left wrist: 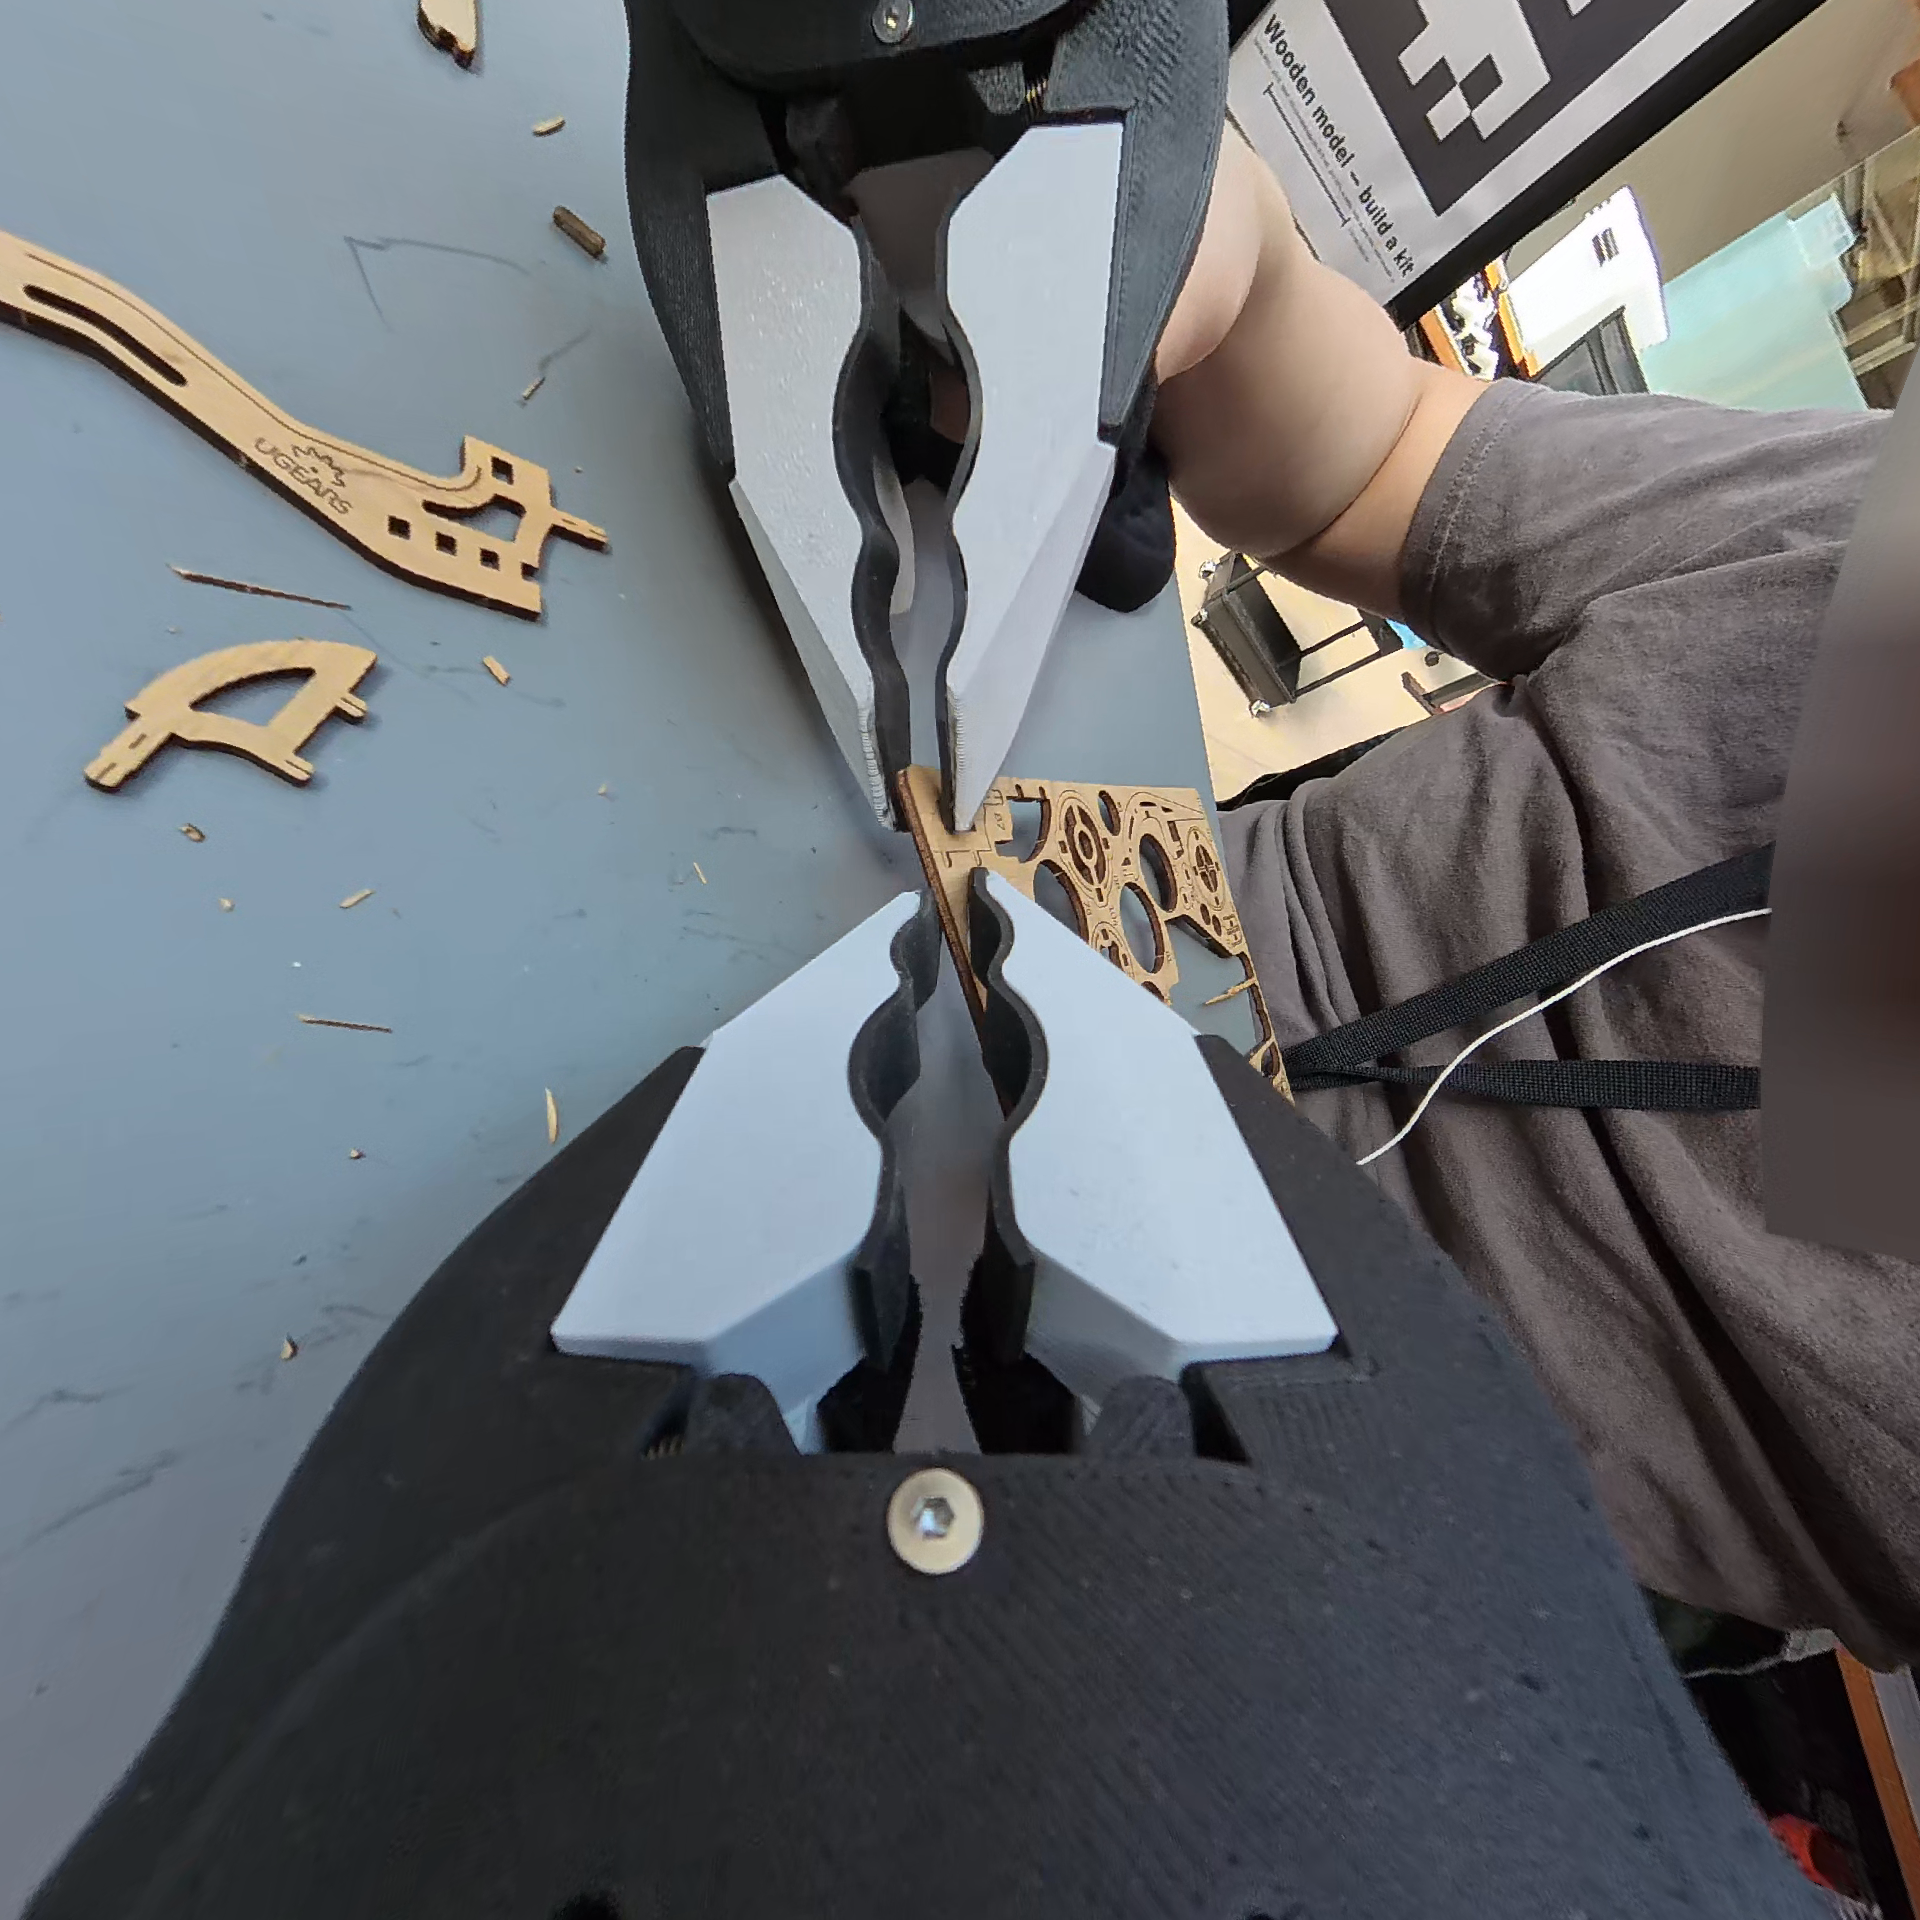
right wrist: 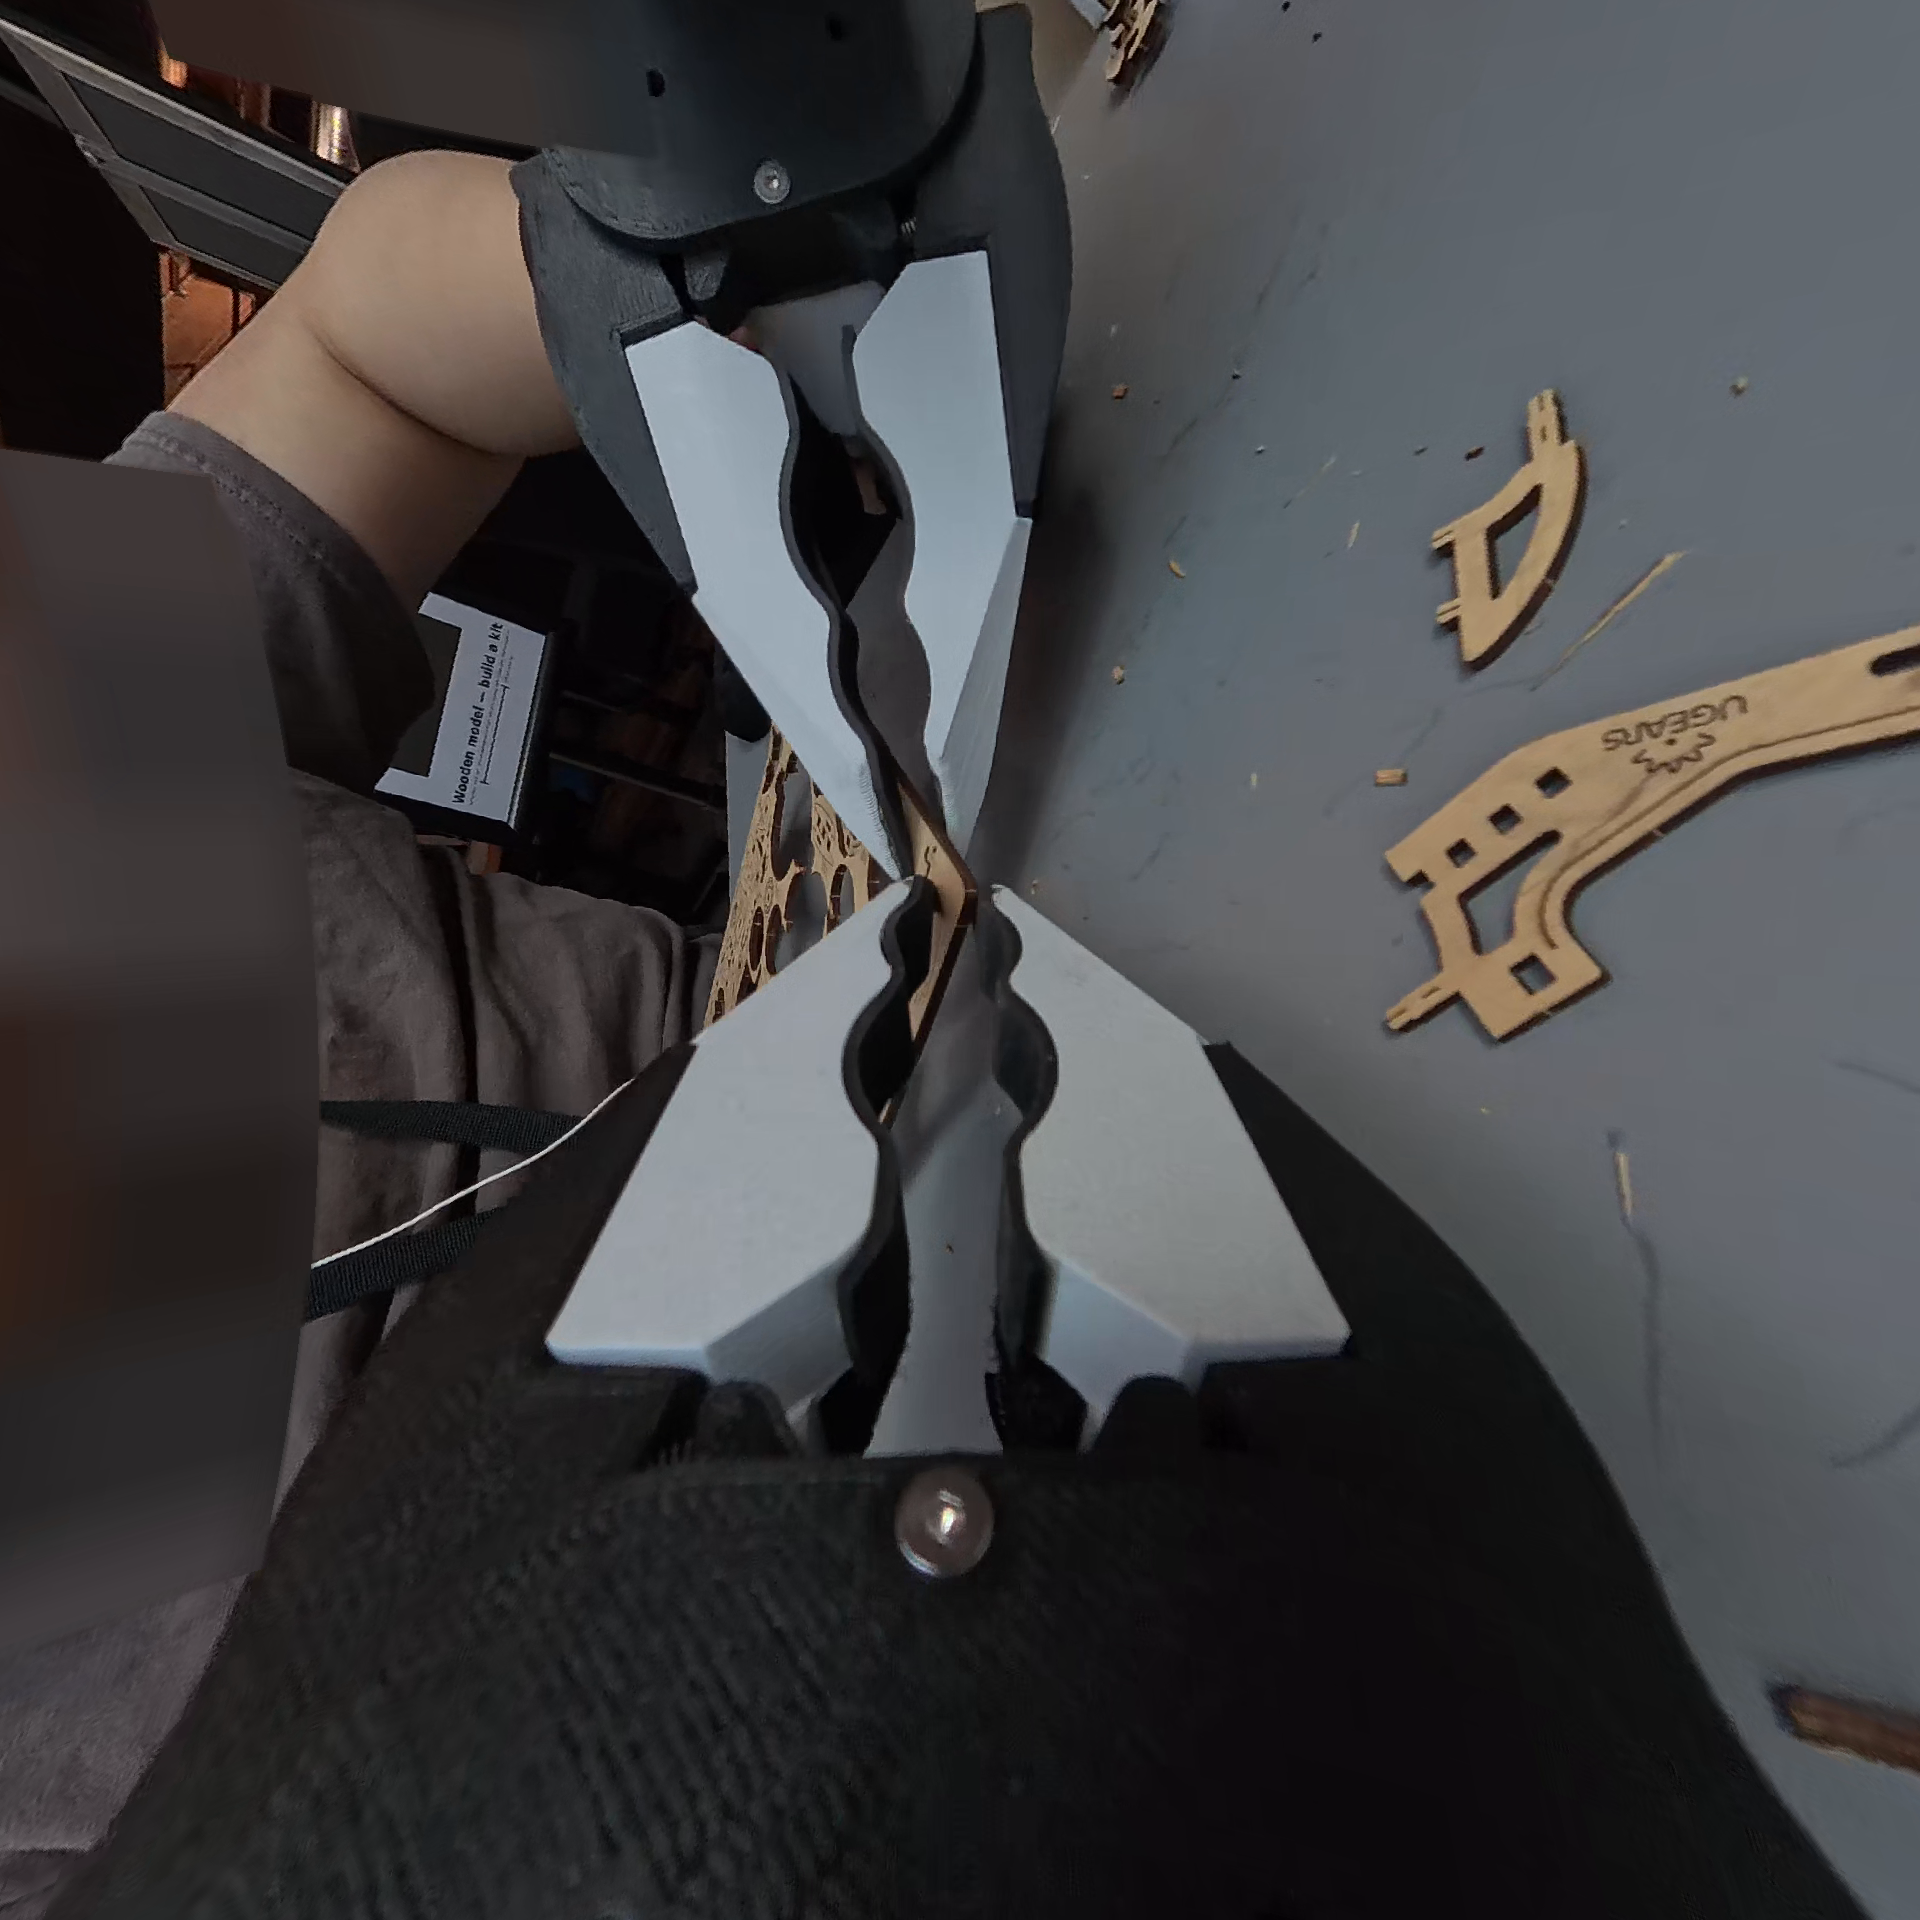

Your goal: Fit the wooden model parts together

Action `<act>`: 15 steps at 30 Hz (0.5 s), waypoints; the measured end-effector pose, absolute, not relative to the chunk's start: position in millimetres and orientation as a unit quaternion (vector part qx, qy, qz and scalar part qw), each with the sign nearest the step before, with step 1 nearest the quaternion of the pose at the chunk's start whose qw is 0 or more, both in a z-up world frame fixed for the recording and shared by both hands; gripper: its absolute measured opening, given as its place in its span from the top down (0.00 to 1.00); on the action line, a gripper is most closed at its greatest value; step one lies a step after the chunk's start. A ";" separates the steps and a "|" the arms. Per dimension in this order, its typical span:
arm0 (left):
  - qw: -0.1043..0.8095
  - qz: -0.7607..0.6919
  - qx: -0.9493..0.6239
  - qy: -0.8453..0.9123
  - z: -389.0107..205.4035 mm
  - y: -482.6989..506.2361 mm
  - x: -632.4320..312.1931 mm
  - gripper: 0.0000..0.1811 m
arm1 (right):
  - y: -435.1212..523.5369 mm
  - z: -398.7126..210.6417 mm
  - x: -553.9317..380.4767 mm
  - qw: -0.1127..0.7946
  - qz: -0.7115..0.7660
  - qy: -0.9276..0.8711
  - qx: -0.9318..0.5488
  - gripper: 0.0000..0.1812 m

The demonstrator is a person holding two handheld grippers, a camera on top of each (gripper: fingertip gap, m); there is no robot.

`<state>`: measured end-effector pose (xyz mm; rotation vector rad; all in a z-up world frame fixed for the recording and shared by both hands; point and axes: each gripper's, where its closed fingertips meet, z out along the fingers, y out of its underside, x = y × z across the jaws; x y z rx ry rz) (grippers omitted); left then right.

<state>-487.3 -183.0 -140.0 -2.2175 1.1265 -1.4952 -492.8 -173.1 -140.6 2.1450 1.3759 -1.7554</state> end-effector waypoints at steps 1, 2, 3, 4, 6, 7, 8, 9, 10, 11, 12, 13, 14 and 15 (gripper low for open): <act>0.119 -0.510 -0.759 0.386 -140.2 -182.8 -486.7 0.98 | -172.9 -141.0 -492.8 0.027 -0.567 0.442 0.695 0.96; 0.119 -0.507 -0.760 0.390 -140.9 -182.7 -486.6 0.98 | -172.9 -141.6 -492.8 0.029 -0.566 0.441 0.696 0.96; 0.119 -0.505 -0.760 0.392 -141.2 -182.5 -486.5 0.98 | -172.8 -141.8 -492.7 0.028 -0.565 0.441 0.696 0.96; 0.118 -0.505 -0.760 0.392 -141.3 -182.5 -486.5 0.98 | -172.7 -141.9 -492.8 0.028 -0.565 0.441 0.697 0.96; 0.114 -0.504 -0.761 0.392 -142.1 -182.3 -486.7 0.98 | -172.7 -142.9 -492.9 0.028 -0.562 0.442 0.699 0.96; 0.114 -0.504 -0.760 0.394 -141.7 -182.3 -486.5 0.98 | -172.6 -141.9 -492.9 0.030 -0.565 0.440 0.697 0.96; 0.114 -0.504 -0.760 0.395 -141.1 -181.7 -486.2 0.98 | -172.1 -141.1 -492.9 0.032 -0.569 0.436 0.697 0.96; 0.115 -0.503 -0.760 0.396 -140.5 -180.6 -486.2 0.98 | -171.3 -140.5 -493.1 0.034 -0.572 0.430 0.697 0.95; 0.117 -0.502 -0.760 0.396 -139.9 -179.4 -486.1 0.98 | -171.1 -139.4 -493.3 0.038 -0.577 0.426 0.696 0.95; 0.118 -0.502 -0.759 0.396 -138.9 -178.6 -485.6 0.98 | -170.9 -138.4 -493.3 0.040 -0.580 0.423 0.695 0.95; 0.117 -0.502 -0.759 0.397 -138.3 -178.3 -485.3 0.98 | -170.1 -138.2 -493.4 0.039 -0.581 0.421 0.695 0.96; 0.118 -0.499 -0.760 0.400 -138.4 -177.9 -485.2 0.98 | -170.0 -139.0 -493.3 0.037 -0.578 0.423 0.697 0.96; 0.117 -0.495 -0.760 0.404 -139.5 -178.2 -485.3 0.98 | -170.5 -139.9 -493.2 0.033 -0.574 0.428 0.698 0.96; 0.115 -0.493 -0.761 0.407 -140.7 -179.1 -485.1 0.98 | -171.4 -140.6 -492.9 0.031 -0.570 0.434 0.697 0.96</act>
